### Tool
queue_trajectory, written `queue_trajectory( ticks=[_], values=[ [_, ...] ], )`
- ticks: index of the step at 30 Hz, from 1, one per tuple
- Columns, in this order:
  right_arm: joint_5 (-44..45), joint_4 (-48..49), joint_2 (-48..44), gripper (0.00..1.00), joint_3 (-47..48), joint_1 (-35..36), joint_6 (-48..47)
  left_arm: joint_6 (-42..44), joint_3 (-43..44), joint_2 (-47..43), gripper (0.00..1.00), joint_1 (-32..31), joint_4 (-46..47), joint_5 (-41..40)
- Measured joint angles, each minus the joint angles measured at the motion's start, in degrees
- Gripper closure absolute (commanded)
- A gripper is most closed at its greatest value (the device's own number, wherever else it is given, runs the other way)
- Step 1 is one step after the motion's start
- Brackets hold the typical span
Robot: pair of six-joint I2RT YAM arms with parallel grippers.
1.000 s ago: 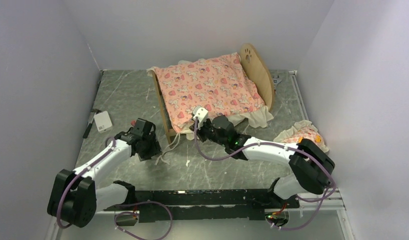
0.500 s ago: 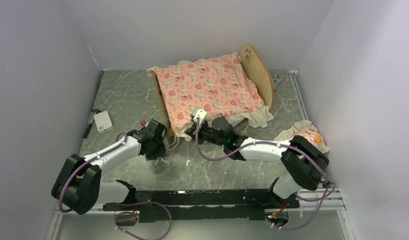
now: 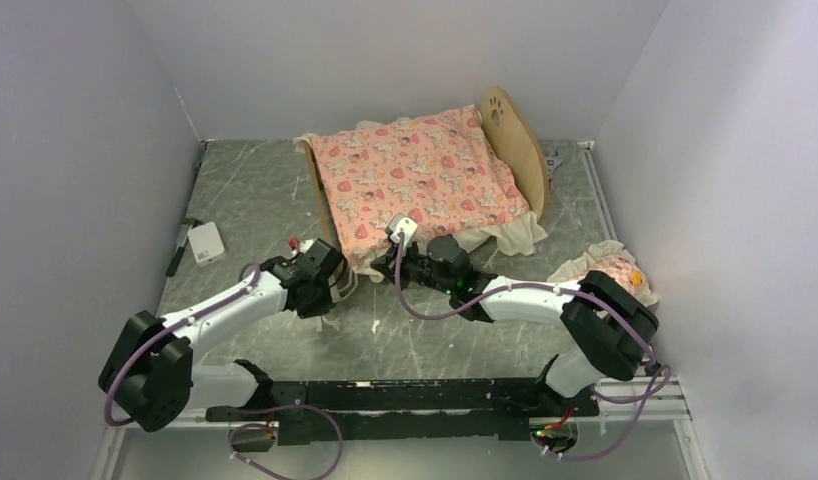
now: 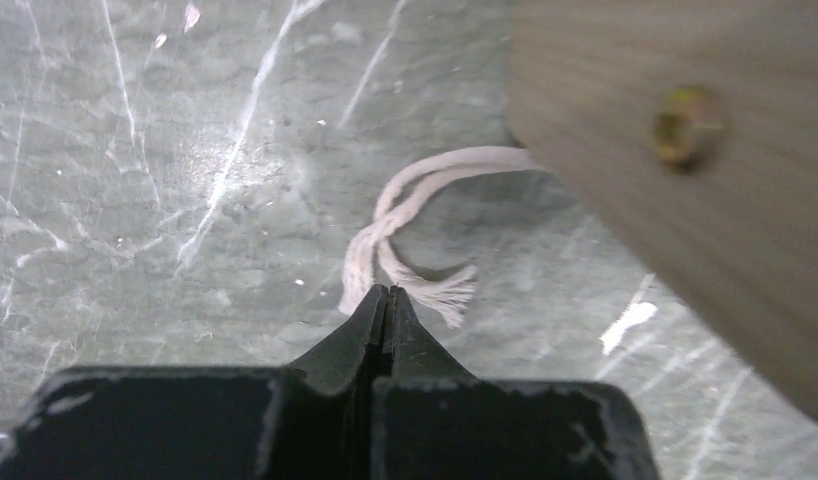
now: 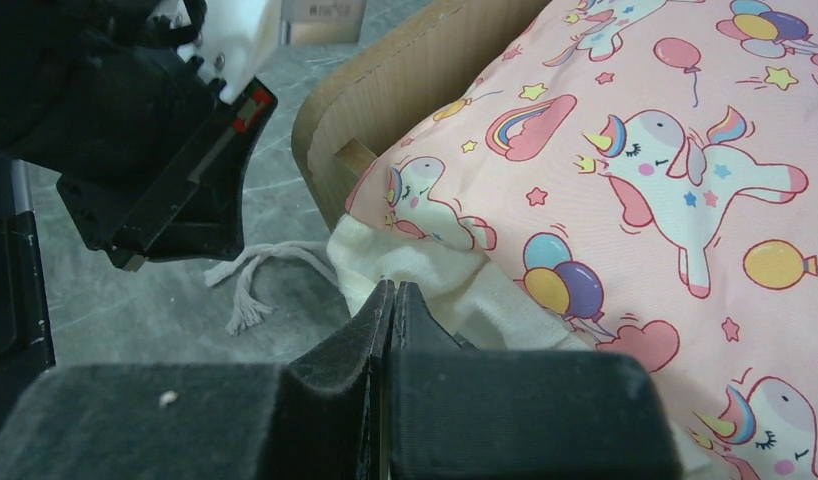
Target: Set up the pet bed
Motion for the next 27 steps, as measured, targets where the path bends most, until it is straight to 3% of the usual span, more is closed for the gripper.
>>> queue_trajectory(
  ticks=[3,6,9,27],
  values=[
    [0.0,0.0,0.0,1.0,-0.1,0.0,0.3,0.0,2.5,-1.0,1.0,-1.2,-0.9,-0.5],
    [0.0,0.0,-0.1,1.0,-0.3,0.0,0.5,-0.2,3.4,-1.5,0.8,-2.2,-1.6,-1.5],
    [0.0,0.0,-0.1,1.0,-0.6,0.0,0.7,-1.0,3.3,-1.3,0.7,-2.4,-3.0,-2.8],
    [-0.2,0.4,-0.9,1.0,-1.4,-0.6,2.0,-4.4,-1.8,2.4,0.64,-3.4,-3.1,-1.9]
  ],
)
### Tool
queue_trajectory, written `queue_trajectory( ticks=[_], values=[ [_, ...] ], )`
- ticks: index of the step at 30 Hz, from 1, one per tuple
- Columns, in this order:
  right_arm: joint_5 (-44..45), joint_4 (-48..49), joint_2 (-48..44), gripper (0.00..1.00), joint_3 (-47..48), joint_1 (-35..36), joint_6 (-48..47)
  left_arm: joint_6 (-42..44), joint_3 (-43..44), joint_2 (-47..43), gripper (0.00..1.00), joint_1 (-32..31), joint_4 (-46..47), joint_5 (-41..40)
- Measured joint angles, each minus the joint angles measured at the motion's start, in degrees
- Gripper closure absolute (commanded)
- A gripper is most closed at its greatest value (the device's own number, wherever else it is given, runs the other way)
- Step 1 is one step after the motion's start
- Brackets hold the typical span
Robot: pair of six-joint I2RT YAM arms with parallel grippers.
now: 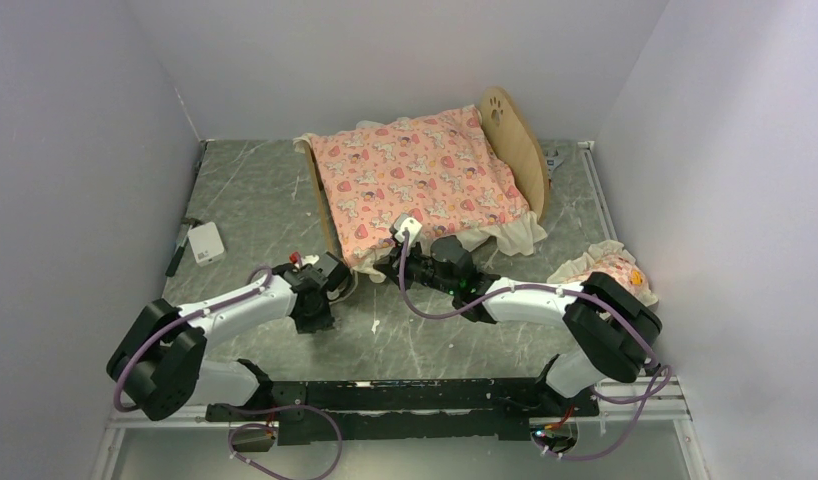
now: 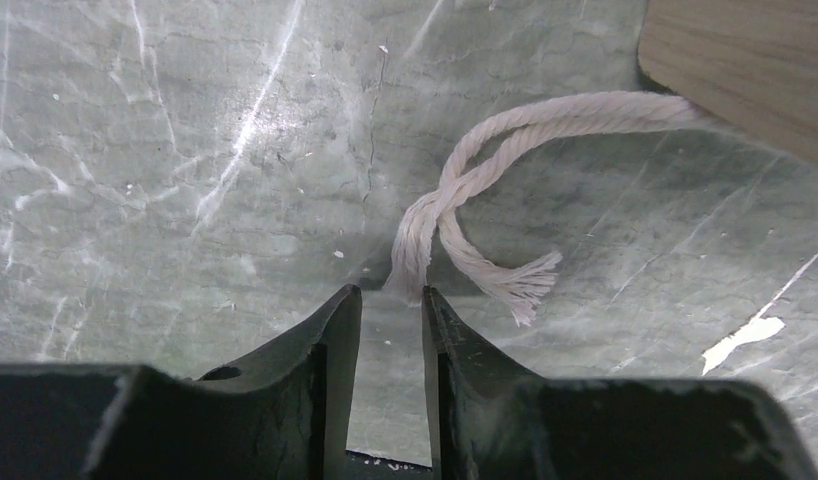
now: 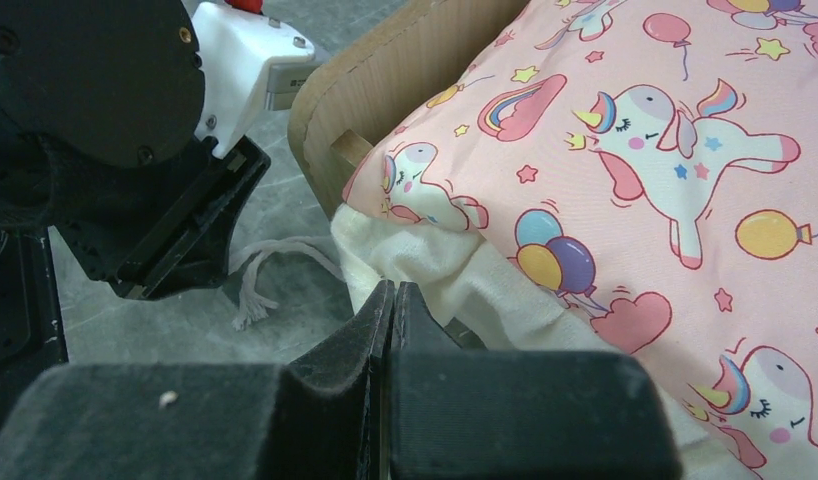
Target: Set up the pet bed
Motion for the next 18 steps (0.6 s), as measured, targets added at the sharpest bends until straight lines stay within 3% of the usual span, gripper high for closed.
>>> queue_trajectory(
  ticks=[5,7,9,18],
  values=[
    [-0.5,0.0,0.0,1.0,0.0,-0.1,0.2,-0.2,0.0,2.0,0.68,-0.1,0.7,0.5],
    [-0.8,0.1,0.0,1.0,0.0,-0.2,0.3,-0.3,0.0,2.0,0.79,-0.1,0.9,0.6],
    [-0.9,0.4,0.0,1.0,-0.2,-0.2,0.3,-0.8,0.0,2.3,0.99,-0.1,1.5,1.1],
    [-1.2,0.9,0.0,1.0,-0.5,-0.7,0.7,-0.5,1.2,0.6,1.0,-0.6,-0.2,1.4]
  ],
)
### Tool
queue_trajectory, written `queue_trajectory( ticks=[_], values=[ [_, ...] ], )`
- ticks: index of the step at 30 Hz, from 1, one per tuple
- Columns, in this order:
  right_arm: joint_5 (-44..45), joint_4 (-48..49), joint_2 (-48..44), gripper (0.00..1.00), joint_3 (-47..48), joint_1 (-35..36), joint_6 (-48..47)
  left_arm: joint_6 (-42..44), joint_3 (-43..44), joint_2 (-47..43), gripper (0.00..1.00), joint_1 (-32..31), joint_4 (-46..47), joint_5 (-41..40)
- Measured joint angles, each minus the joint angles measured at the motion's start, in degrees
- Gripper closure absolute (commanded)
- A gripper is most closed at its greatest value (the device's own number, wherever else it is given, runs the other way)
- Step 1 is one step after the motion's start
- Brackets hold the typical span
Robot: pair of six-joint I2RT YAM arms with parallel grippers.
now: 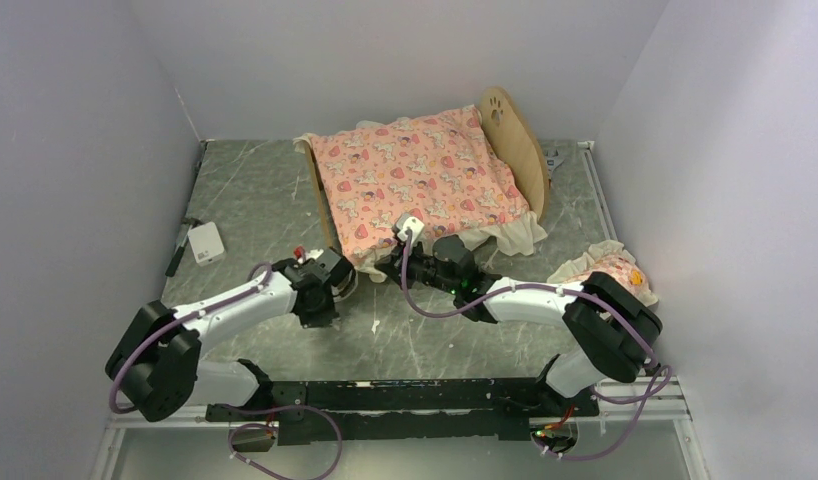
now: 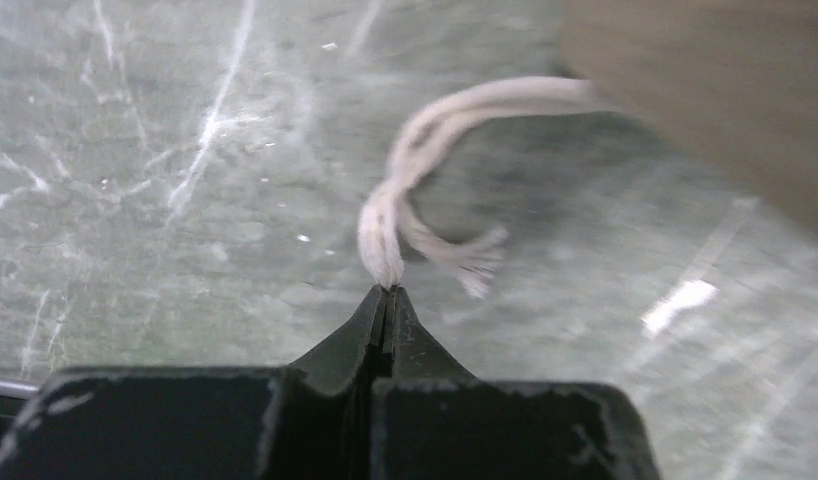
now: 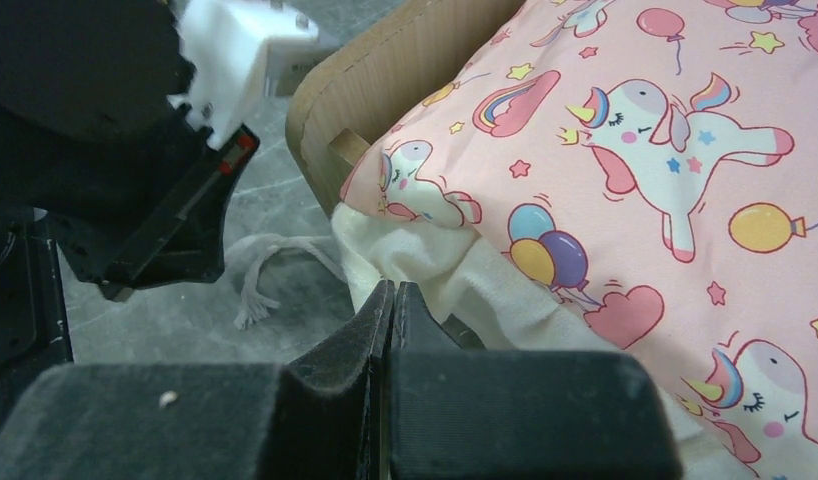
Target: Set up the pet bed
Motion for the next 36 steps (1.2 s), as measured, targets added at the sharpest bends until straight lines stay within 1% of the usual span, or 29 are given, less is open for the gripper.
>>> queue_trajectory(
  ticks=[4,6,7,9,11,12,14,15,16,18,20,22,24,26,30,33,36],
  values=[
    [0.4,-0.1,0.0,1.0,0.0,-0.3,-0.1,-0.1,7.1,-1.2,1.0,-2.6,-3.3,0.1],
    [0.6,-0.3,0.0,1.0,0.0,-0.5,-0.2,0.0,10.5,-1.2,1.0,-5.4,-1.8,0.9],
    [0.7,-0.5,-0.1,1.0,0.0,-0.7,-0.2,-0.1,11.8,-1.2,0.97,-7.5,-0.1,1.7],
    [1.1,-0.9,-0.5,1.0,0.0,-1.0,-0.2,-0.3,12.7,-0.8,0.83,-10.7,3.0,3.5],
    [1.5,-1.1,-1.0,1.0,0.0,-1.2,-0.3,-0.8,12.5,0.1,0.74,-13.1,5.0,5.1],
    [1.6,-1.1,-1.2,1.0,0.0,-1.3,-0.5,-1.0,12.2,0.6,0.68,-13.9,5.7,5.7],
    [1.8,-1.2,-1.5,1.0,0.0,-1.3,-0.7,-1.2,11.7,0.9,0.5,-15.0,6.0,6.5],
    [1.9,-1.2,-1.6,1.0,0.0,-1.3,-0.7,-0.9,11.6,0.9,0.44,-15.3,5.9,6.5],
    [2.0,-1.2,-1.7,1.0,0.0,-1.3,-0.7,-1.1,11.6,0.6,0.4,-15.5,5.6,6.5],
    [2.0,-1.3,-1.7,1.0,-0.1,-1.4,-0.7,-1.4,11.6,-0.9,0.4,-15.8,4.7,5.6],
    [2.0,-1.4,-1.7,1.0,-0.1,-1.4,-0.8,-2.2,11.5,-3.3,0.45,-15.8,2.9,3.5],
    [2.0,-1.4,-1.7,1.0,-0.1,-1.4,-0.8,-3.4,11.1,-6.7,0.48,-15.8,1.0,0.3],
    [1.9,-1.4,-1.7,1.0,-0.1,-1.4,-0.7,-5.2,10.1,-9.8,0.48,-15.6,-1.0,-3.7],
    [1.9,-1.4,-1.7,1.0,-0.1,-1.4,-0.7,-6.9,8.7,-11.1,0.5,-14.9,-2.5,-6.8],
    [1.9,-1.4,-1.7,1.0,-0.1,-1.4,-0.7,-8.8,4.0,-10.1,0.52,-10.5,-2.8,-10.3],
    [1.9,-1.4,-1.7,1.0,-0.3,-1.4,-0.7,-9.1,0.5,-9.0,0.51,-6.2,-1.5,-10.6],
    [1.9,-1.5,-1.8,1.0,-0.5,-1.4,-0.7,-9.5,-1.4,-7.2,0.51,-3.3,0.6,-10.5]
  ],
)
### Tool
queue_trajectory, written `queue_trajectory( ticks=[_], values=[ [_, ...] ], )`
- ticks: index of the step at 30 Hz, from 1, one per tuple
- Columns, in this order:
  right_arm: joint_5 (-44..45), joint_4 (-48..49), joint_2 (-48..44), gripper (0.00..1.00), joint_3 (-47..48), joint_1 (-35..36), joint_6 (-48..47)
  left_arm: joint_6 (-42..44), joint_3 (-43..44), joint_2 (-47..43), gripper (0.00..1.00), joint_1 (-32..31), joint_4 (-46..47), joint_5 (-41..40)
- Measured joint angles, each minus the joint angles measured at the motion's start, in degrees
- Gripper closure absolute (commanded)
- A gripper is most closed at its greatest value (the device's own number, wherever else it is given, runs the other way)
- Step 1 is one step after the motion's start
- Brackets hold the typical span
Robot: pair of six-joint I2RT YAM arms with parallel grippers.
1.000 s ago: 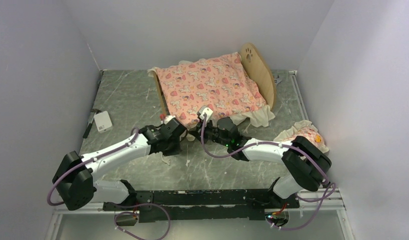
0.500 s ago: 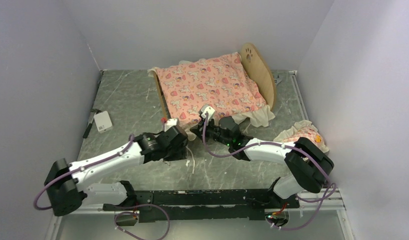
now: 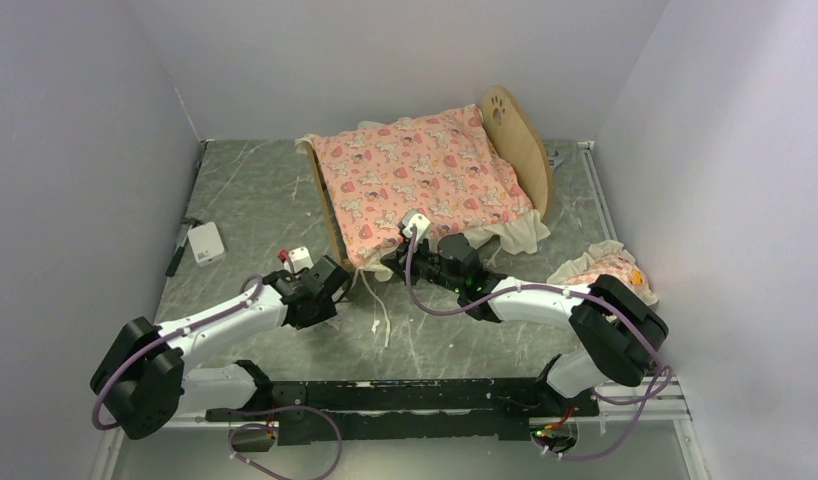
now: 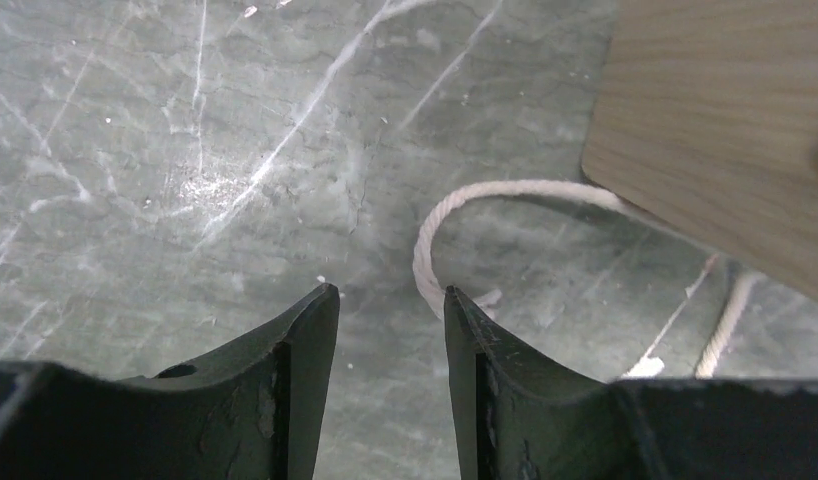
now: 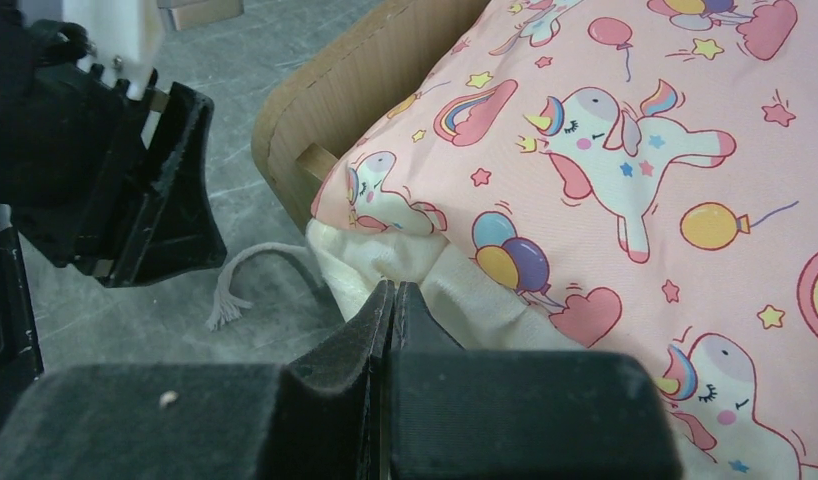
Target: Set up the pet bed
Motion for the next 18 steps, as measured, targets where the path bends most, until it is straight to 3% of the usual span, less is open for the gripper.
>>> queue_trajectory(
  ticks=[5,10,16,18],
  values=[
    [-0.1,0.0,0.0,1.0,-0.1,0.0,0.0,-0.6,-3.3,1.9,0.48,1.4,5.5,1.4],
    [-0.3,0.0,0.0,1.0,-0.1,0.0,0.2,-0.9,-3.6,5.3,0.54,1.5,9.0,2.4],
    [-0.4,0.0,0.0,1.0,-0.1,0.0,0.3,-4.5,-3.1,7.0,0.97,1.7,10.9,2.3],
    [-0.4,0.0,0.0,1.0,-0.2,0.0,0.3,-6.1,-3.7,6.3,1.0,1.7,11.3,2.4]
  ],
)
